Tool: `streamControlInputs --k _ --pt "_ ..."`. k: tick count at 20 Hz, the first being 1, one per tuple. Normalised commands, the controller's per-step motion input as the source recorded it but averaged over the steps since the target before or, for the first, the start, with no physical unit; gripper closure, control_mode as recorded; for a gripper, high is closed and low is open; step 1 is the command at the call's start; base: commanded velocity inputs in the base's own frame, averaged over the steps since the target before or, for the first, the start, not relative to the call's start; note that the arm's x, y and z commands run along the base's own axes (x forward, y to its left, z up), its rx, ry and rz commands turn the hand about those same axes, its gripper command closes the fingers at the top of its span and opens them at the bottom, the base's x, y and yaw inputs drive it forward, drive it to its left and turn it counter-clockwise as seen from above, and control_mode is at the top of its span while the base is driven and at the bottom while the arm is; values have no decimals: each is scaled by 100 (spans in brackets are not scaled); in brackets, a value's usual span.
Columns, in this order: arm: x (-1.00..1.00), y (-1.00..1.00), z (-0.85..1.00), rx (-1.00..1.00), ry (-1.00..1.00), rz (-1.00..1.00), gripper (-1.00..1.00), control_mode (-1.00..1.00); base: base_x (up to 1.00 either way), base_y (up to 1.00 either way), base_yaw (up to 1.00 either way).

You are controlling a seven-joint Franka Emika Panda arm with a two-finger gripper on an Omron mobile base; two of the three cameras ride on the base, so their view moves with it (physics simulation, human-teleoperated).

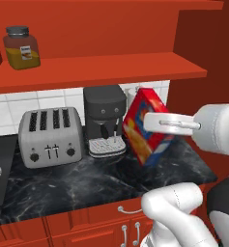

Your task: Pick the honey bottle and boxed food from the counter and place them in the cabinets closest to them.

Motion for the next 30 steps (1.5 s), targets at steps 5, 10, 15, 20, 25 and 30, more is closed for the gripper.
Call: streamControlInputs --k 5,10,15,20,25,30 --pt "-13 -21 62 6 0 -1 100 -100 0 0 0" --pt "-12 -15 38 1 0 -4 100 -100 0 0 0" --pt "-7 -1 15 -4 0 -7 100 -100 0 0 0" --pt "0 1 1 -6 0 -2 100 -100 0 0 0" --pt "0 -7 14 0 -4 0 100 -100 0 0 0" --pt "4 -4 18 0 -2 -1 100 -100 0 0 0"
